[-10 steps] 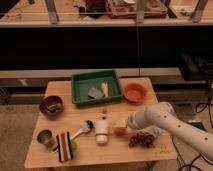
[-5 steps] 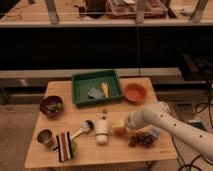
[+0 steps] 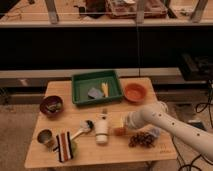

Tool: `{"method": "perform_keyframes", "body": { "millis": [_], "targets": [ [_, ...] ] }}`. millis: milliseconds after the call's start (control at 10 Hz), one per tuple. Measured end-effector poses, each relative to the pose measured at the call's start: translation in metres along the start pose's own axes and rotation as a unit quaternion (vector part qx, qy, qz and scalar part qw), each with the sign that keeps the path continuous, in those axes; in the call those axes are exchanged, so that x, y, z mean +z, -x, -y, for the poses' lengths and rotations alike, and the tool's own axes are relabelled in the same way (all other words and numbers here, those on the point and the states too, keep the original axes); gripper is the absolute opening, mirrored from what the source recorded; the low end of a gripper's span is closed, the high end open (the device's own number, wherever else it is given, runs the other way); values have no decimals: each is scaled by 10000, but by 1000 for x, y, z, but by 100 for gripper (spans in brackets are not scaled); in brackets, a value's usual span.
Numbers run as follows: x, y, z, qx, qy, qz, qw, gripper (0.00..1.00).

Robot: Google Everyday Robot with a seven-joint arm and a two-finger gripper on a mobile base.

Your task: Place apple in red bowl

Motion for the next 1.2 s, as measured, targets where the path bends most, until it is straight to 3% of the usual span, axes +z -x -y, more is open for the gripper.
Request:
{"method": "perform_keyframes", "body": {
  "millis": [100, 200, 600, 900, 1100, 1200],
  "targets": [
    [1, 0, 0, -7, 7, 8, 10000, 35],
    [2, 0, 0, -8, 7, 11, 10000, 31],
    [-2, 1, -4, 43, 16, 33, 10000, 30],
    [-38, -6, -10, 114, -51, -49, 9999, 30],
    [-67, -28, -28, 252, -112, -165, 9995, 30],
    [-70, -40, -33, 315, -118, -196, 9992, 30]
  ]
}}
